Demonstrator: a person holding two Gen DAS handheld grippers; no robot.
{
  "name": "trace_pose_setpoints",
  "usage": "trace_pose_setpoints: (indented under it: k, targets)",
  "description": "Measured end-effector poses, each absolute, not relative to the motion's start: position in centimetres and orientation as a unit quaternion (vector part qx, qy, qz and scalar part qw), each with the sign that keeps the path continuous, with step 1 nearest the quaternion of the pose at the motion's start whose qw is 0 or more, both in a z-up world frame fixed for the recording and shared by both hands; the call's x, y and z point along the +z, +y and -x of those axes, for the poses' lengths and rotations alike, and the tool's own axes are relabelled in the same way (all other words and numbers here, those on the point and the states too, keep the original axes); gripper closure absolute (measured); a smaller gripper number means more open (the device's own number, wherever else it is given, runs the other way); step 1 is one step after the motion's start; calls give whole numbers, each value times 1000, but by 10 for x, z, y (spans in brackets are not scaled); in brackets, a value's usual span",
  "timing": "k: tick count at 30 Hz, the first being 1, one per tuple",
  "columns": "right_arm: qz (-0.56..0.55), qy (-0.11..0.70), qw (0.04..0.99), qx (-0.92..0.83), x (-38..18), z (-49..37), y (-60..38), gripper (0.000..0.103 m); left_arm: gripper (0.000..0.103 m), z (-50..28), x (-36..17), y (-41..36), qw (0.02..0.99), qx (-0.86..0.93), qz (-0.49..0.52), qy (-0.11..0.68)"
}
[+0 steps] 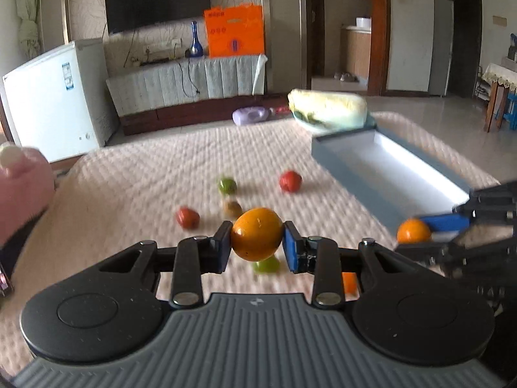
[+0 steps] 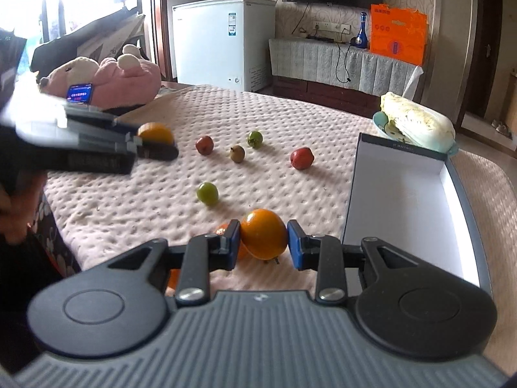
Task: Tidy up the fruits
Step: 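Carry both held mandarins over to the grey box with white interior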
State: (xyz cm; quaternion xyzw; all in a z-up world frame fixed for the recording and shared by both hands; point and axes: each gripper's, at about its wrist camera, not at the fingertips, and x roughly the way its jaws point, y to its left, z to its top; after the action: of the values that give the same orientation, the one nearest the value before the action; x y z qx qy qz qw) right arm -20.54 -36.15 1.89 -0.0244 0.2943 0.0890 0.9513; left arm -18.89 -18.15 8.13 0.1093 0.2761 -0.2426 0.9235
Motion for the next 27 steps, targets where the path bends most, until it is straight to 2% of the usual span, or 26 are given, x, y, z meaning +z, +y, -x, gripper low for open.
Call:
trace_pose_setpoints:
  k: [8,12,18,27]
  targets:
    - [22,262,963,52,41,216,-380,69,65,167,73,-199,925,-237,-30,297]
    - [64,263,962,26,54,220,-396,69,65,175,71,-221,919,-268,-69,281]
    - [-24,295,955,-24,31,217,-437,68,65,185,66,-241,913,-291,-72,277]
    - [-38,308,950,-47,23,223,-449,68,65,188,62,-282,903,-335,-79,258]
